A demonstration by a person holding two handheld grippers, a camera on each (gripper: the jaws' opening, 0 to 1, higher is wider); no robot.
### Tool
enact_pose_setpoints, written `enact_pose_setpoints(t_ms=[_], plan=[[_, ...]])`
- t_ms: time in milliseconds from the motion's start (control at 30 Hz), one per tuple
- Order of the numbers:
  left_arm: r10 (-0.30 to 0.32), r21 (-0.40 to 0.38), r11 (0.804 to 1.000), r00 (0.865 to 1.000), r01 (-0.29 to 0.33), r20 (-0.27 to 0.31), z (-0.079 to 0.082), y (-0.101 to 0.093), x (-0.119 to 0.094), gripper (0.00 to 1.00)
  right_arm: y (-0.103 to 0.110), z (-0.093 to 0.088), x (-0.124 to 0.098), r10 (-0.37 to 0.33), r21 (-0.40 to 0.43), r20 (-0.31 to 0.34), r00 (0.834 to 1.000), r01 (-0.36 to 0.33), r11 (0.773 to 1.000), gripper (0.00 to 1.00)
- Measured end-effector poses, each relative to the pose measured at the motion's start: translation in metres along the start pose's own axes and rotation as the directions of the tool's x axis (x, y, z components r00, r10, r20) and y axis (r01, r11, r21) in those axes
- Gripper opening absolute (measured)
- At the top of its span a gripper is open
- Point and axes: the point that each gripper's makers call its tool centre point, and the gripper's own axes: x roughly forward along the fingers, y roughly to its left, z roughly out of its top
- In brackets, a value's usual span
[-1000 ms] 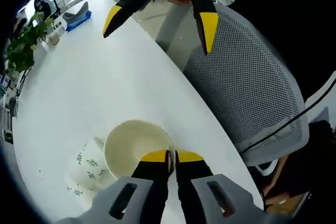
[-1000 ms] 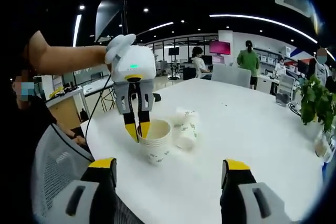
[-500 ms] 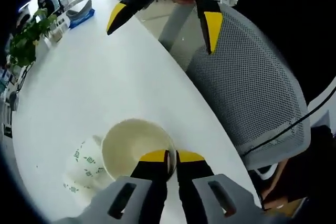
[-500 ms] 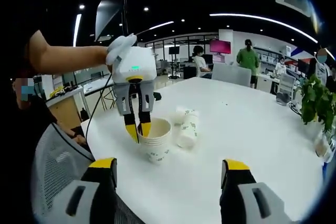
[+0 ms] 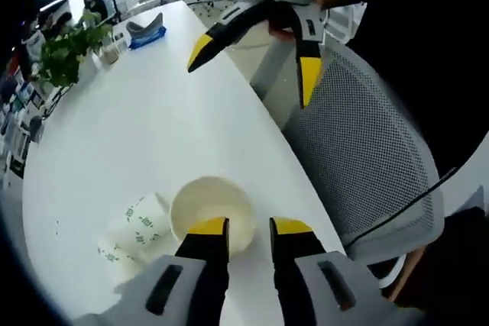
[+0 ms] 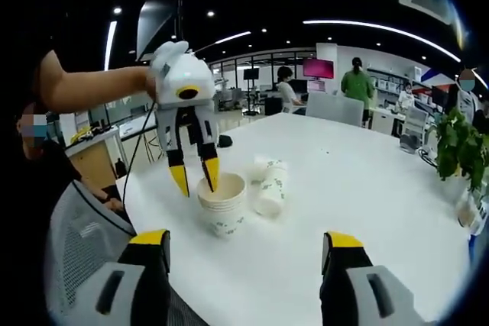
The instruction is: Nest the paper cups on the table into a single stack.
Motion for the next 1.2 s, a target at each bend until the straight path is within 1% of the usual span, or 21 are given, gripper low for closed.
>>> enact_pose_setpoints(t_ms=[67,167,233,300,333,367,400,467,500,533,600,633,700,767,833,967,1033,1067,1100,1167,1200], plan=[[0.028,-0.032,0.999,0.999,-0.027,0.047,0.004,0.002,-0.007,0.2,-0.001,0.001,0.001,-0.001,-0.002,-0.001,1.0,0.001,1.0,0.83],[0.064,-0.079,0.995,0.992,-0.055,0.107,0.008,0.003,-0.015,0.23,-0.003,0.002,0.003,-0.001,-0.004,-0.002,1.0,0.001,1.0,0.82],[0.112,-0.123,0.988,0.982,-0.093,0.153,0.007,0.008,-0.021,0.26,-0.005,0.004,0.005,-0.003,-0.005,-0.002,1.0,0.003,1.0,0.82],[0.147,-0.157,0.98,0.972,-0.118,0.186,0.007,0.01,-0.026,0.29,-0.007,0.006,0.006,-0.006,-0.002,0.002,1.0,0.006,1.0,0.81],[0.173,-0.18,0.974,0.962,-0.136,0.21,0.007,0.011,-0.03,0.31,-0.009,0.008,0.008,-0.009,0.0,0.005,1.0,0.009,1.0,0.8],[0.182,-0.189,0.972,0.959,-0.142,0.218,0.007,0.011,-0.031,0.33,-0.01,0.009,0.009,-0.011,0.001,0.007,1.0,0.011,1.0,0.8],[0.202,-0.208,0.966,0.951,-0.154,0.233,0.006,0.012,-0.034,0.35,-0.012,0.01,0.01,-0.014,0.001,0.008,1.0,0.014,1.0,0.79],[0.261,-0.262,0.947,0.92,-0.186,0.291,0.008,0.01,-0.044,0.38,-0.014,0.012,0.012,-0.019,-0.001,0.009,1.0,0.019,1.0,0.78],[0.281,-0.28,0.94,0.909,-0.196,0.308,0.009,0.01,-0.047,0.39,-0.017,0.014,0.015,-0.023,-0.001,0.009,1.0,0.023,1.0,0.78],[0.314,-0.308,0.927,0.89,-0.213,0.33,0.009,0.01,-0.053,0.4,-0.018,0.014,0.016,-0.025,-0.001,0.009,1.0,0.025,1.0,0.77],[0.36,-0.352,0.906,0.862,-0.233,0.356,0.009,0.009,-0.061,0.43,-0.021,0.015,0.021,-0.031,-0.002,0.003,1.0,0.031,1.0,0.76],[0.38,-0.382,0.895,0.844,-0.231,0.379,0.007,0.008,-0.066,0.44,-0.023,0.014,0.024,-0.036,-0.008,-0.002,0.999,0.036,0.999,0.74],[0.409,-0.409,0.881,0.82,-0.239,0.401,0.005,0.006,-0.072,0.49,-0.026,0.015,0.029,-0.038,-0.024,-0.006,0.999,0.038,0.999,0.73],[0.421,-0.416,0.875,0.814,-0.247,0.4,0.0,0.002,-0.076,0.53,-0.027,0.016,0.034,-0.035,-0.036,-0.014,0.999,0.035,0.999,0.72],[0.454,-0.435,0.857,0.801,-0.275,0.39,-0.005,0.0,-0.08,0.55,-0.03,0.017,0.04,-0.034,-0.045,-0.018,0.999,0.033,0.998,0.71],[0.522,-0.491,0.815,0.758,-0.308,0.391,-0.011,-0.004,-0.089,0.61,-0.037,0.015,0.051,-0.042,-0.073,-0.042,0.998,0.039,0.997,0.69],[0.557,-0.513,0.794,0.731,-0.327,0.396,-0.011,-0.007,-0.092,0.65,-0.04,0.014,0.056,-0.045,-0.104,-0.055,0.997,0.039,0.994,0.69],[0.569,-0.522,0.785,0.721,-0.333,0.395,-0.011,-0.008,-0.093,0.67,-0.041,0.013,0.058,-0.044,-0.111,-0.058,0.997,0.037,0.993,0.69],[0.587,-0.535,0.772,0.709,-0.344,0.391,-0.012,-0.01,-0.094,0.69,-0.043,0.012,0.061,-0.044,-0.12,-0.067,0.997,0.036,0.992,0.68],[0.604,-0.551,0.757,0.695,-0.349,0.39,-0.011,-0.015,-0.093,0.72,-0.046,0.011,0.066,-0.044,-0.128,-0.077,0.996,0.034,0.991,0.68],[0.609,-0.557,0.753,0.691,-0.351,0.389,-0.011,-0.017,-0.093,0.73,-0.047,0.011,0.068,-0.043,-0.13,-0.081,0.996,0.033,0.991,0.68]])
